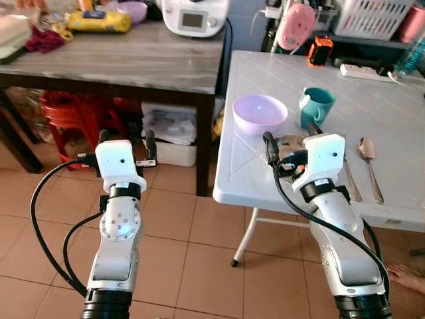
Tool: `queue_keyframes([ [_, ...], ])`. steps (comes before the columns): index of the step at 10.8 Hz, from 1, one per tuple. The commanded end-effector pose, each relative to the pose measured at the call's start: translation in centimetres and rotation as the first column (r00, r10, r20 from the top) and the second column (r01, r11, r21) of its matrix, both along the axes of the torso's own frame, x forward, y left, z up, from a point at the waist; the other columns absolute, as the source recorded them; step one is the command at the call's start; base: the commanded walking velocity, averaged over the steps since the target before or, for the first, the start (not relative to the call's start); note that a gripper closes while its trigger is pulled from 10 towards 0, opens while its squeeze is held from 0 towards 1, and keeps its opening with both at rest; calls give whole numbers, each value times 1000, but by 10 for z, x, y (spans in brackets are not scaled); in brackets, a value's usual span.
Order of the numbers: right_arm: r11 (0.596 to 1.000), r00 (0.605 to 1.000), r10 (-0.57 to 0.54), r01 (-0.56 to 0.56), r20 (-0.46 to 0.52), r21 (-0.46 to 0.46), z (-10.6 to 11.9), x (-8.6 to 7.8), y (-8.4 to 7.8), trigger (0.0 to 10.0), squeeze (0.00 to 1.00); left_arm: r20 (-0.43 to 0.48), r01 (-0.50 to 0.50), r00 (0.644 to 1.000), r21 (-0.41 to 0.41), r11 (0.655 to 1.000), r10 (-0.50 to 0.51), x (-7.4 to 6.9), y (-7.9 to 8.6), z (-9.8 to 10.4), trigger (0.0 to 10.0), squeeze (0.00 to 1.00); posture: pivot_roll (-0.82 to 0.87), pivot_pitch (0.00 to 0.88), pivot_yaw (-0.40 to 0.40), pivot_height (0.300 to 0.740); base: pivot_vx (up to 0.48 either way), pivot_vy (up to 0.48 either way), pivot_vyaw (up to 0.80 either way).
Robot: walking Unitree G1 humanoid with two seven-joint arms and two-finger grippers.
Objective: Setting the table
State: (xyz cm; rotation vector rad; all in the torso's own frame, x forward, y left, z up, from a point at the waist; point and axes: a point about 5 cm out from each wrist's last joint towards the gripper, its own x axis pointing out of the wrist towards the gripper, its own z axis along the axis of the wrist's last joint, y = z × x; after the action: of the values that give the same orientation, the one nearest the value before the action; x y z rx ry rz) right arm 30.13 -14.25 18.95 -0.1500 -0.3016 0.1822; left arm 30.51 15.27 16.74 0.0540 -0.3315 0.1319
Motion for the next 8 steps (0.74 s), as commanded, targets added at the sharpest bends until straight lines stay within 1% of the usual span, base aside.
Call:
queue_keyframes([
  [1, 1000, 1000, -16, 16, 12, 6, 2, -2, -5, 10000, 0, -8, 17, 1000, 15, 1000, -17, -3, 1, -2, 10000, 0, -93, 81, -17, 740, 0, 0, 0],
  [3, 999, 999, -33, 33, -10, 9, -6, -10, -11, 10000, 0, -53, 51, 997, 26, 998, -49, -15, 0, -15, 10000, 0, -83, 102, -10, 740, 0, 0, 0],
  [4, 999, 998, -53, 53, -26, 6, -12, -15, -15, 10000, 0, -70, 63, 996, 27, 998, -61, -24, -1, -21, 10000, 0, -79, 109, 0, 740, 0, 0, 0],
  [5, 997, 997, -75, 76, -32, 17, -13, -16, -17, 10000, 0, -63, 105, 993, 39, 994, -102, -27, -3, -21, 10000, 0, -82, 106, -6, 740, 0, 0, 0],
  [7, 997, 997, -69, 70, -38, 34, -12, -21, -11, 10000, 0, -94, 150, 985, 65, 987, -144, -34, 4, -26, 10000, 0, -87, 125, -12, 740, 0, 0, 0],
  [8, 997, 995, -71, 74, -70, 36, -20, -23, -14, 10000, 0, -128, 182, 978, 112, 977, -168, -40, 8, -36, 10000, 0, -74, 142, -17, 740, 0, 0, 0],
])
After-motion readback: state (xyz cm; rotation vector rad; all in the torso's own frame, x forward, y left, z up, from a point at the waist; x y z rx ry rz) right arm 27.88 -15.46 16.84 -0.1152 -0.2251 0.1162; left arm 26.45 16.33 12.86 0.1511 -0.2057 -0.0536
